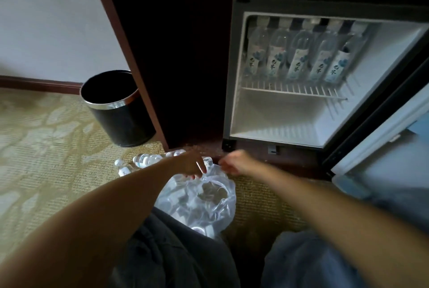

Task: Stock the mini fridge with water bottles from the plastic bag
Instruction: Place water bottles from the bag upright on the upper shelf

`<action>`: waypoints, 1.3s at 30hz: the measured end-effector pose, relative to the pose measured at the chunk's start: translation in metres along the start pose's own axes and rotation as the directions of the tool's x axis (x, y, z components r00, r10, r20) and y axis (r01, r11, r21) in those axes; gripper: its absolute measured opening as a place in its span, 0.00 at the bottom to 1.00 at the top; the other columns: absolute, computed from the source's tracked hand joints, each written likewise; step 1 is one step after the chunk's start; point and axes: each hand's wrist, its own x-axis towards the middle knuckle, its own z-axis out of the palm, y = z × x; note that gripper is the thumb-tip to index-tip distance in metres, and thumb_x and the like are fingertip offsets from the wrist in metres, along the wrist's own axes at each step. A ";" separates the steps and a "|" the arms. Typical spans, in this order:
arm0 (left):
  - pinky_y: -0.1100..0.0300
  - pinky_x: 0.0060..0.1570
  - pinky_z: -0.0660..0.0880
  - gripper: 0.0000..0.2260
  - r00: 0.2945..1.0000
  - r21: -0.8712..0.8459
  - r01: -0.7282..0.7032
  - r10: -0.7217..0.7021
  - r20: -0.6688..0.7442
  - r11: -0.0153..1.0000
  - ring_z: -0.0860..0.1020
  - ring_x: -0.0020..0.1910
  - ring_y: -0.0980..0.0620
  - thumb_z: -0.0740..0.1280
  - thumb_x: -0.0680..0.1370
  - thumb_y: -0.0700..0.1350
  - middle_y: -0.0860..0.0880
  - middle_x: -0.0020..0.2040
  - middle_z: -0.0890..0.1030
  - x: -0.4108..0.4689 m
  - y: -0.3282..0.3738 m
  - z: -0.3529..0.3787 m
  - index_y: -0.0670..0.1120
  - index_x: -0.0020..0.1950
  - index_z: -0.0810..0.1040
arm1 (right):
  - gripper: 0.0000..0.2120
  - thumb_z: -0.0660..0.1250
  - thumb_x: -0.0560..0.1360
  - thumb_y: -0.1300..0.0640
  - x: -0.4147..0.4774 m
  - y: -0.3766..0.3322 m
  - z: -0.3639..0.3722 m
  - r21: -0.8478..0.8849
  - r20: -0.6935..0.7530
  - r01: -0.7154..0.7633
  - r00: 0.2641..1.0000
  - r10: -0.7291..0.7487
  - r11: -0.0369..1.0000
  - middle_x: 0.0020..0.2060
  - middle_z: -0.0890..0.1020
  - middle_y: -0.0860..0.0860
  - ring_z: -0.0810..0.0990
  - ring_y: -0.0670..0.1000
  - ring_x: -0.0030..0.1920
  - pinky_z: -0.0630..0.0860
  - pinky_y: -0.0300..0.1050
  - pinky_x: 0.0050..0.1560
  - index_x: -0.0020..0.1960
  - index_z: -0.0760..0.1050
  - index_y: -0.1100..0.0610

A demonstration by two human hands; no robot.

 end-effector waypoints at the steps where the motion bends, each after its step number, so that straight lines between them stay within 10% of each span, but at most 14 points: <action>1: 0.69 0.23 0.66 0.09 1.000 -0.007 0.025 -0.025 0.017 1.000 0.75 0.23 0.61 0.64 0.76 0.31 0.52 0.27 0.80 0.002 -0.003 0.002 0.42 0.44 0.81 | 0.14 0.59 0.80 0.62 0.004 0.011 0.015 -0.033 0.052 -0.022 0.998 0.023 0.999 0.44 0.81 0.59 0.80 0.48 0.36 0.72 0.34 0.36 0.59 0.75 0.70; 6: 0.67 0.30 0.68 0.14 0.998 0.113 0.068 -0.069 0.010 0.991 0.72 0.29 0.57 0.65 0.75 0.32 0.41 0.43 0.81 0.028 -0.009 0.018 0.43 0.58 0.80 | 0.15 0.55 0.81 0.64 0.031 0.046 0.063 -0.076 0.127 -0.075 0.988 0.084 0.994 0.59 0.79 0.62 0.78 0.58 0.61 0.75 0.34 0.48 0.62 0.75 0.68; 10: 0.67 0.28 0.69 0.16 0.996 0.040 0.095 -0.095 -0.004 0.995 0.74 0.32 0.52 0.62 0.76 0.31 0.35 0.56 0.80 0.046 -0.016 0.046 0.42 0.61 0.79 | 0.15 0.56 0.80 0.65 0.058 0.063 0.075 -0.197 0.143 -0.105 0.981 0.134 0.975 0.59 0.78 0.62 0.76 0.60 0.60 0.72 0.46 0.57 0.63 0.74 0.66; 18: 0.54 0.56 0.76 0.27 0.904 0.137 0.307 -0.243 -0.352 0.942 0.73 0.62 0.45 0.61 0.74 0.31 0.44 0.66 0.69 0.056 -0.073 0.090 0.49 0.71 0.66 | 0.20 0.55 0.81 0.62 0.089 0.083 0.090 -0.358 0.142 -0.042 0.985 0.099 0.933 0.69 0.68 0.55 0.70 0.56 0.67 0.67 0.42 0.64 0.72 0.64 0.58; 25: 0.49 0.73 0.57 0.47 0.945 0.318 0.296 -0.229 -0.232 0.901 0.51 0.77 0.42 0.71 0.71 0.58 0.41 0.78 0.46 0.056 -0.096 0.120 0.52 0.78 0.43 | 0.28 0.59 0.79 0.64 0.106 0.094 0.119 -0.465 0.211 0.138 0.977 -0.042 0.875 0.66 0.73 0.52 0.75 0.51 0.59 0.75 0.46 0.60 0.75 0.58 0.48; 39: 0.49 0.74 0.51 0.43 0.942 0.497 0.324 -0.224 -0.251 0.805 0.43 0.77 0.45 0.65 0.74 0.61 0.41 0.78 0.41 0.072 -0.108 0.133 0.53 0.78 0.41 | 0.26 0.57 0.82 0.56 0.126 0.103 0.161 -0.883 0.203 0.151 0.977 0.072 0.444 0.72 0.64 0.59 0.66 0.61 0.70 0.70 0.61 0.64 0.76 0.53 0.59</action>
